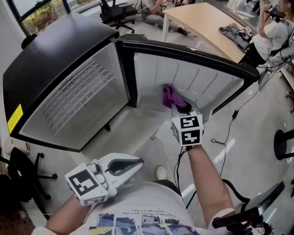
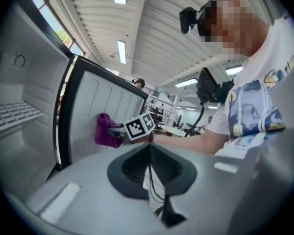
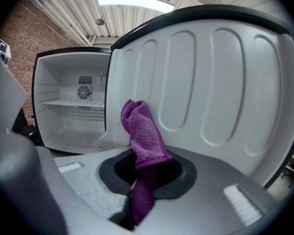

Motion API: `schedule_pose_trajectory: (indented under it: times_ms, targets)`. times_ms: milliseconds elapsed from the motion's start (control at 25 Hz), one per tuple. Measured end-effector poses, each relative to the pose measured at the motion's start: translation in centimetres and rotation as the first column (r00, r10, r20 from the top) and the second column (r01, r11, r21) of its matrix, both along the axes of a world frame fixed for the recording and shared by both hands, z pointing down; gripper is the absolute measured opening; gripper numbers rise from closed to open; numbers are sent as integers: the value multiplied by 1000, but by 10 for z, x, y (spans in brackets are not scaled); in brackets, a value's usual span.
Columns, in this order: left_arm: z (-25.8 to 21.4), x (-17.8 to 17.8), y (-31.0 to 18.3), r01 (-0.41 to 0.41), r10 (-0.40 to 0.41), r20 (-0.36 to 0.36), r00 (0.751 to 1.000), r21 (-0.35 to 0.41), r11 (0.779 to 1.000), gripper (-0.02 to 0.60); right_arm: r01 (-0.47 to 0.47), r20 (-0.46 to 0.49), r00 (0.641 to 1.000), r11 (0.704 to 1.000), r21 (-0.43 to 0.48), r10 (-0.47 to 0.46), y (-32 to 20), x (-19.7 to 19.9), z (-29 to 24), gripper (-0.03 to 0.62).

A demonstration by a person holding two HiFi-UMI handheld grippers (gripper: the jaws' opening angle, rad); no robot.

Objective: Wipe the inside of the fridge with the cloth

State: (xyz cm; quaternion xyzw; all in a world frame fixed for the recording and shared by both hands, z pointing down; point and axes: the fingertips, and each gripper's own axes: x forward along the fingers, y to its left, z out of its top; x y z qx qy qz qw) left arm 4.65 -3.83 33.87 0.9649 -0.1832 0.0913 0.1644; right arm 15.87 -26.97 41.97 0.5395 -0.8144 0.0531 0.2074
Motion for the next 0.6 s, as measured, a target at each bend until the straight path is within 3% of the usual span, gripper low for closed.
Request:
schedule_pose_trajectory:
  times_ms: [600]
  targets:
    - [-1,68,10,-170,170,-20,985,9,985,8,-240,-62,968,970,29,242,31,134,-6,54]
